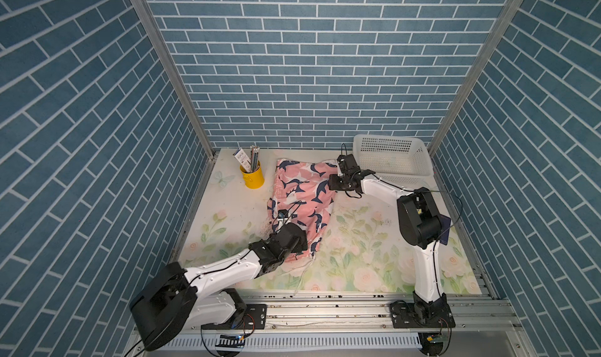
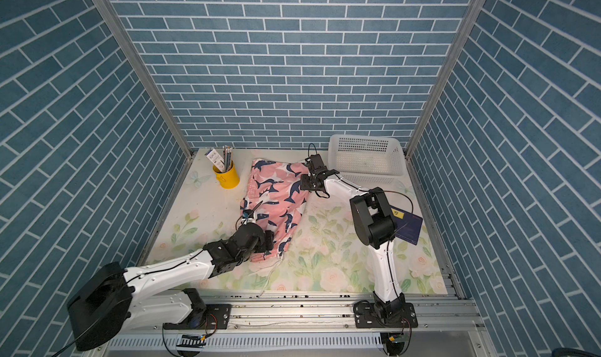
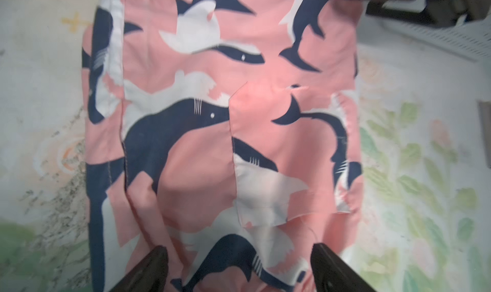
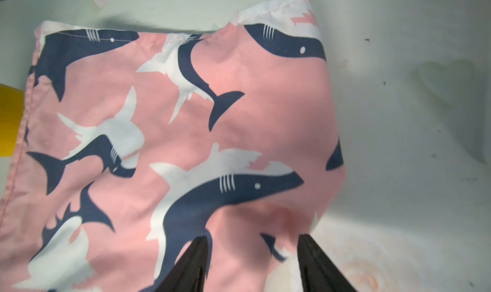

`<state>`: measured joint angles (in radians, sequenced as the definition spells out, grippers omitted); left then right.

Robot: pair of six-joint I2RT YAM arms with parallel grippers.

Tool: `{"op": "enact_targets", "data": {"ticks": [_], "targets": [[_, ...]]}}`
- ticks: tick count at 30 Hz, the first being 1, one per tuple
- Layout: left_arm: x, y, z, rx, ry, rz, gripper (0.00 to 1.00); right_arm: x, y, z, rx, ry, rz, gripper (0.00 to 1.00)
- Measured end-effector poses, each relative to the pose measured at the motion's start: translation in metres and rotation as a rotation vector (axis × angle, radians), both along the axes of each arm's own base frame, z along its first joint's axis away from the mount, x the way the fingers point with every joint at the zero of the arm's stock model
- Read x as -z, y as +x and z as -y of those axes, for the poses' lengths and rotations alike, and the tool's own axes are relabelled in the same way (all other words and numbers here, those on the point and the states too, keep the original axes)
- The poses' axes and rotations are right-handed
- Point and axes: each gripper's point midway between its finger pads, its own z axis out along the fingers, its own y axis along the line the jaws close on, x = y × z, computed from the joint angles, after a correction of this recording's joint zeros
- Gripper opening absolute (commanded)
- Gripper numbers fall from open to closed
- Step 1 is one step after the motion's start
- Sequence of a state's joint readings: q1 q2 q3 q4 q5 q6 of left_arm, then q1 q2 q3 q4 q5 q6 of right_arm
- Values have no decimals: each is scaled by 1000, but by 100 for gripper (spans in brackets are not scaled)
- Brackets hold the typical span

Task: Roll up the shorts
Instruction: Adjust the shorts at the center of the board.

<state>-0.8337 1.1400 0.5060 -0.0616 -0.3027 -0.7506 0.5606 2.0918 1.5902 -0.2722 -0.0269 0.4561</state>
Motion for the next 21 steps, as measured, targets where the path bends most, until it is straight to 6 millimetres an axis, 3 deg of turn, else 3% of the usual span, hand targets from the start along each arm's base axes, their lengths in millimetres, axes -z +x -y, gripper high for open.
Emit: {"op": "enact_targets", "data": {"ticks": [3,6,8,13,19,21], "targets": [[-17,-1,-6,-10,-34,34,88,-17,-26,7,-17,10,4,59],[-16,-7,-14,-21,-37,30,84,-26,-47,5,-44,28,12,57],[-5,-14,-21,-30,-33,12,82,-20,-62,-3,-74,46,-2,56],[39,-33,-42,-54,14,-80,74,19,-93,-21,-120,65,-103,48],[64,-32,-43,-61,43,-133,69,48,-88,-23,-80,70,-149,19],[67,-25,-40,-61,50,-125,69,55,-79,-19,-49,73,-158,17]]}}
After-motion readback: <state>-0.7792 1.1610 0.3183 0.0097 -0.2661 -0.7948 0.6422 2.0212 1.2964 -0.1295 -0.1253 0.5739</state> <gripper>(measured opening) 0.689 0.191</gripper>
